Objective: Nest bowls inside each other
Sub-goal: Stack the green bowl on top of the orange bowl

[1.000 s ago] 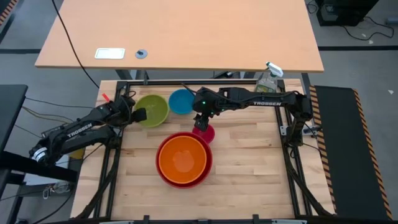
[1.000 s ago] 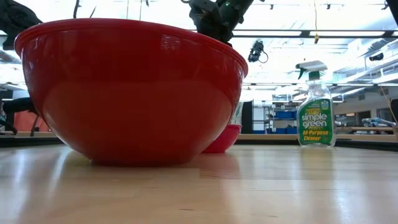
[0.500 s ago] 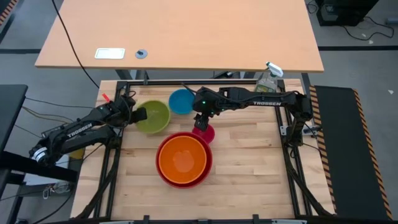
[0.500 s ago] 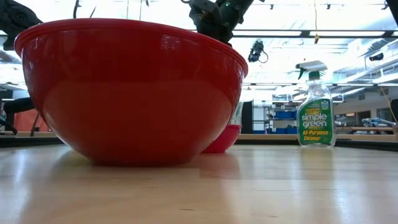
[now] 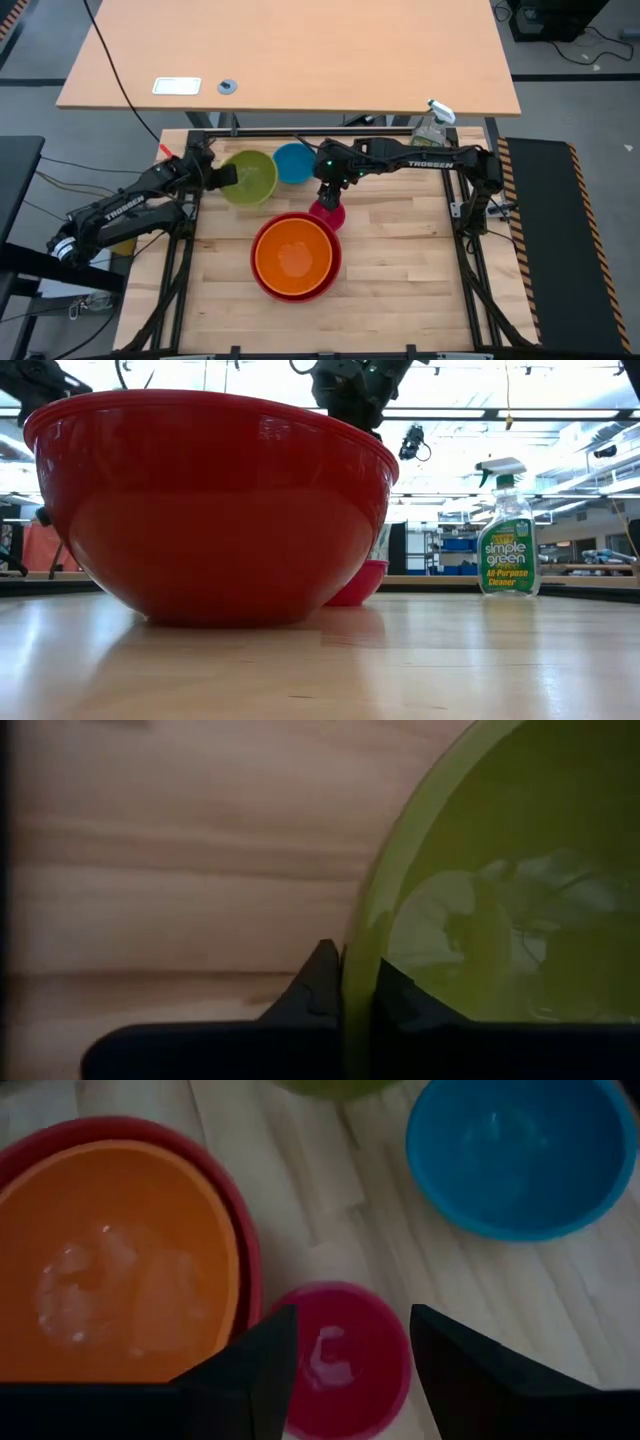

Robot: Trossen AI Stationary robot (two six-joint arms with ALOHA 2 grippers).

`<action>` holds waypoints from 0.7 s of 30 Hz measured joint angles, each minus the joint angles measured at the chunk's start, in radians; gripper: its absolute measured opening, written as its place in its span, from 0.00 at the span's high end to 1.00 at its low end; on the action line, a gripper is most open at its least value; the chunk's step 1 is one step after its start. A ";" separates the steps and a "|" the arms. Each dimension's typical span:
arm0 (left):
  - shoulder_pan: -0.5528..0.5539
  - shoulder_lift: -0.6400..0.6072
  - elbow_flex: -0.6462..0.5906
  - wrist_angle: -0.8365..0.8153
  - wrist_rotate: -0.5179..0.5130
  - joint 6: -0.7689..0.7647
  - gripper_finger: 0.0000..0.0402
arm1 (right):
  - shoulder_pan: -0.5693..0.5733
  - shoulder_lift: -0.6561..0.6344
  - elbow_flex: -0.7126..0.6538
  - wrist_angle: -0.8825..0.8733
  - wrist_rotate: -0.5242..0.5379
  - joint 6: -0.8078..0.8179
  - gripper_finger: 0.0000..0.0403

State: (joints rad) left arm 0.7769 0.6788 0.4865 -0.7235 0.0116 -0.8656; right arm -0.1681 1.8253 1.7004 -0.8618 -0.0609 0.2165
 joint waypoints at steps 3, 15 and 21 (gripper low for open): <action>0.000 0.000 0.065 -0.026 0.060 0.048 0.98 | -0.025 -0.035 0.000 -0.041 -0.011 0.000 0.50; -0.201 0.046 0.355 -0.059 0.156 0.082 0.98 | -0.145 -0.310 -0.288 0.245 0.063 0.051 0.50; -0.411 0.211 0.475 -0.062 0.139 0.044 0.98 | -0.164 -0.378 -0.429 0.284 0.060 0.120 0.50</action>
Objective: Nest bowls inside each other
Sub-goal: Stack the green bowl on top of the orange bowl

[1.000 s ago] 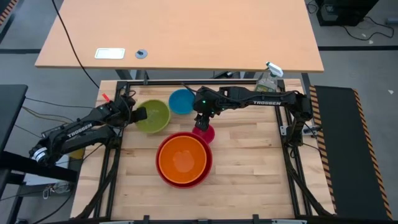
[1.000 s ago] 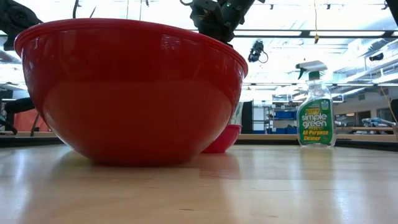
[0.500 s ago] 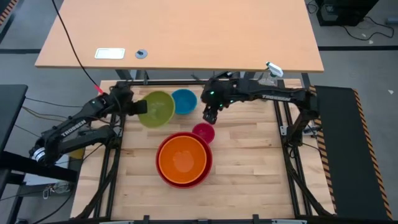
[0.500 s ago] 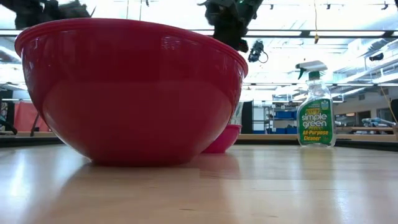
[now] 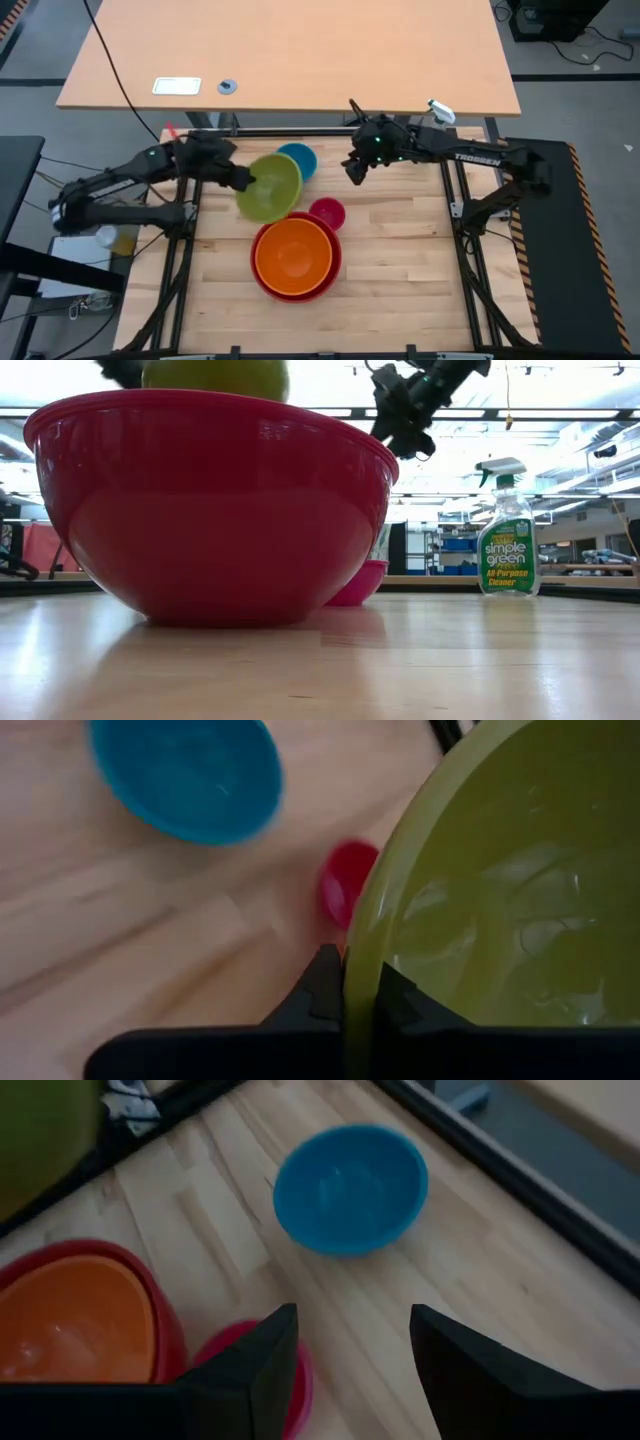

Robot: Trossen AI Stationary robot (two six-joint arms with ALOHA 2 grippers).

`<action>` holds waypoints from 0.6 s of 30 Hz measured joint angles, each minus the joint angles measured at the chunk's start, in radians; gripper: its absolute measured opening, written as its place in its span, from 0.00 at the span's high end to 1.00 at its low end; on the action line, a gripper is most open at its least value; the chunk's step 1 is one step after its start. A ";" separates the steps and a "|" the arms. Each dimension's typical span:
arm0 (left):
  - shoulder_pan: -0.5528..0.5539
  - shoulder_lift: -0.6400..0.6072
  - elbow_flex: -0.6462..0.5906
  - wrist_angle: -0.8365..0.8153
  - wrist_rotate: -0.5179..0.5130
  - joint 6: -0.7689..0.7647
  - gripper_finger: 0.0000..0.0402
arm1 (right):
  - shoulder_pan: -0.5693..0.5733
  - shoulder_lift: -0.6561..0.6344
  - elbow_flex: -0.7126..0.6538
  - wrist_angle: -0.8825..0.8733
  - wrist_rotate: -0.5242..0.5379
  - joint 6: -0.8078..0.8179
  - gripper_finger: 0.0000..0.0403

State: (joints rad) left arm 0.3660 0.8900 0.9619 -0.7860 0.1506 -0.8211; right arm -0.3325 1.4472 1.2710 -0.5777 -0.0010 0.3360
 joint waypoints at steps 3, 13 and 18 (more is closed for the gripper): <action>-0.116 0.094 0.046 -0.014 -0.014 -0.013 0.98 | 0.000 -0.026 -0.035 -0.013 0.000 0.006 0.50; -0.421 0.346 0.074 -0.027 -0.099 -0.165 0.98 | -0.018 -0.096 -0.057 -0.014 0.004 -0.006 0.50; -0.515 0.430 0.074 -0.018 -0.173 -0.291 0.98 | -0.042 -0.092 -0.057 -0.015 -0.043 -0.045 0.50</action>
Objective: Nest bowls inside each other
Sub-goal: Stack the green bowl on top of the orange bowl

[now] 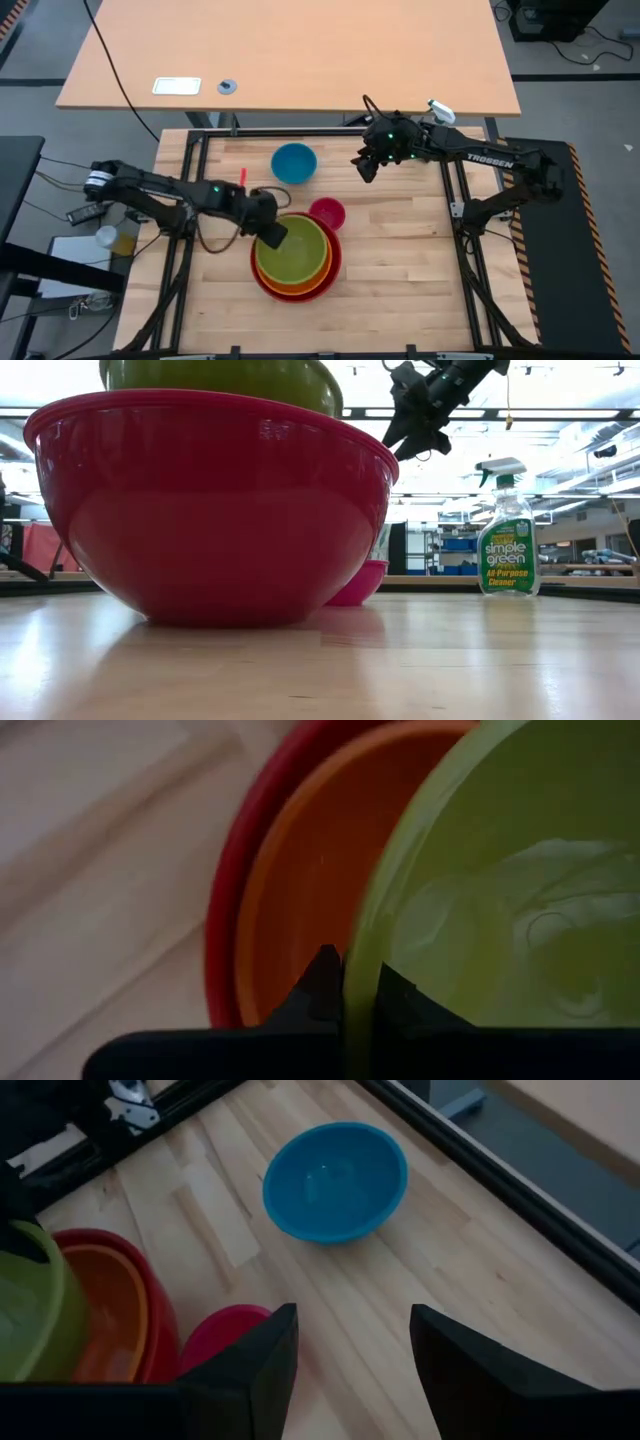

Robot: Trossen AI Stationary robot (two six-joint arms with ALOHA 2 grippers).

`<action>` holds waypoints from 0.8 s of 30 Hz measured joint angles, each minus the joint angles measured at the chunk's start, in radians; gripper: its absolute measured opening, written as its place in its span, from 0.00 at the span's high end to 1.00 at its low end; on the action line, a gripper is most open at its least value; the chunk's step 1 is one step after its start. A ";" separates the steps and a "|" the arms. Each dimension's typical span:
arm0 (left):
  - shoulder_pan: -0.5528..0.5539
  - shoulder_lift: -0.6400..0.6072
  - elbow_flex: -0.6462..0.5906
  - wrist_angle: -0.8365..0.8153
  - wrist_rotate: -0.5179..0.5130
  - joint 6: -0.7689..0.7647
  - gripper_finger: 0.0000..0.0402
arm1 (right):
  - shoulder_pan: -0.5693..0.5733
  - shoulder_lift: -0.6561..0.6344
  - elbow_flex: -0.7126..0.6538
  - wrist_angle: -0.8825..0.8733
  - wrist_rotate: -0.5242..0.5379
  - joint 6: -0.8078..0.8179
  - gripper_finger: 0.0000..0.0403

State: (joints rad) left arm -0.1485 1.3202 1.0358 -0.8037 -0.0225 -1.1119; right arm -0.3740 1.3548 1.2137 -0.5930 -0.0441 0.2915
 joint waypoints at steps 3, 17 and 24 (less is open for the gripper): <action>-0.038 0.038 0.000 -0.002 -0.020 -0.071 0.98 | -0.003 0.000 0.000 0.000 -0.008 -0.028 0.50; -0.098 0.149 0.000 0.014 -0.037 -0.273 0.87 | -0.001 0.001 0.000 0.079 -0.065 -0.030 0.50; -0.090 0.149 0.000 0.020 -0.036 -0.291 0.61 | 0.006 0.001 0.000 0.086 -0.065 -0.032 0.50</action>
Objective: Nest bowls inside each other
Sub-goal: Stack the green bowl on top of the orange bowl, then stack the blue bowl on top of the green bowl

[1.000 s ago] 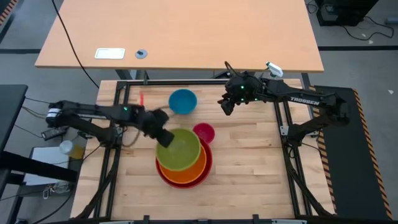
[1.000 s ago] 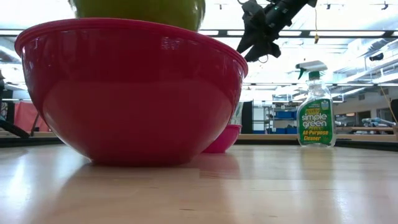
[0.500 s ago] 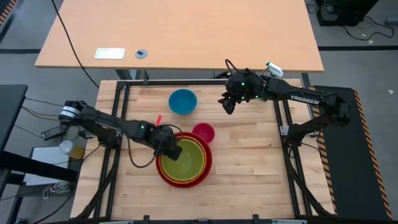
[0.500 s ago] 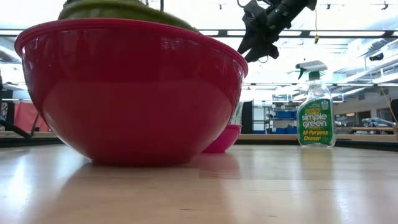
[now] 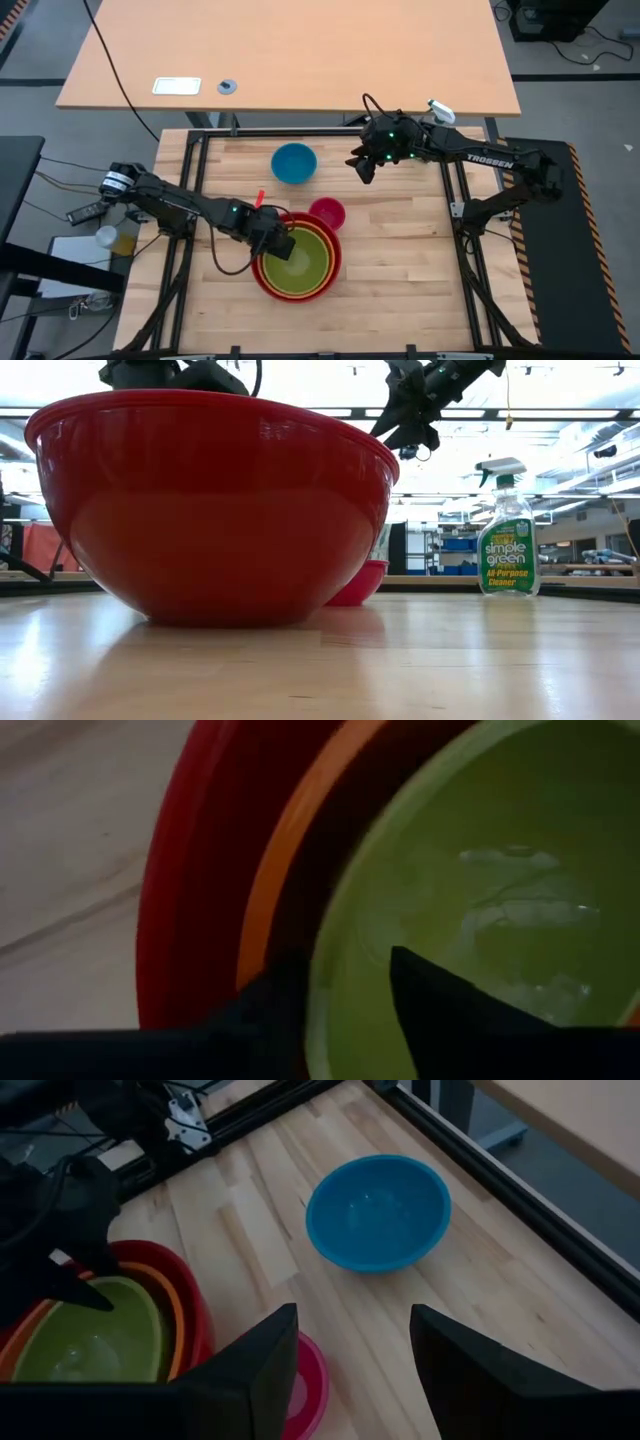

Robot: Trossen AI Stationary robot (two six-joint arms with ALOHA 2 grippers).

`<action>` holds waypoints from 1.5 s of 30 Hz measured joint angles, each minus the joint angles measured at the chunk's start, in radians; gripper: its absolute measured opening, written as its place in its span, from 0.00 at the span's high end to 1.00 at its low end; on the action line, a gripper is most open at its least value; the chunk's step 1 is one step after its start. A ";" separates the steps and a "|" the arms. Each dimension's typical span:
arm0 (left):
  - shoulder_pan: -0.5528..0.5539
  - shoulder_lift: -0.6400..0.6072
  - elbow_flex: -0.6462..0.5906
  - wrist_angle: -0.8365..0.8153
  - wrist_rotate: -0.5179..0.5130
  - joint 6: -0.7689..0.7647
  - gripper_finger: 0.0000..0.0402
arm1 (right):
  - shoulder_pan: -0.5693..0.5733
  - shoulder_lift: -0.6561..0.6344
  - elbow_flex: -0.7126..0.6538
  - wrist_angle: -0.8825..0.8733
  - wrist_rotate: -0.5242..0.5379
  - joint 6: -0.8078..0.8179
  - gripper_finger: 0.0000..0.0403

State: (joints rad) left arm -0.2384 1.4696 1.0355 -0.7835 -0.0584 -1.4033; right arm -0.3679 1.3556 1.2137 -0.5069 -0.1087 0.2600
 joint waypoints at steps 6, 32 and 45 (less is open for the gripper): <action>0.002 -0.018 0.000 0.002 -0.004 0.017 0.50 | 0.000 0.000 0.000 0.005 -0.004 0.001 0.50; 0.081 -0.140 0.137 -0.027 -0.375 0.392 0.49 | 0.028 0.020 0.002 -0.001 -0.018 0.028 0.50; 0.504 -0.155 -0.042 0.206 -0.147 0.494 0.49 | 0.039 0.042 0.002 -0.009 -0.008 0.051 0.50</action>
State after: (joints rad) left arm 0.2652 1.3143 0.9932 -0.5779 -0.2058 -0.9088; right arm -0.3294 1.3979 1.2156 -0.5154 -0.1162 0.3115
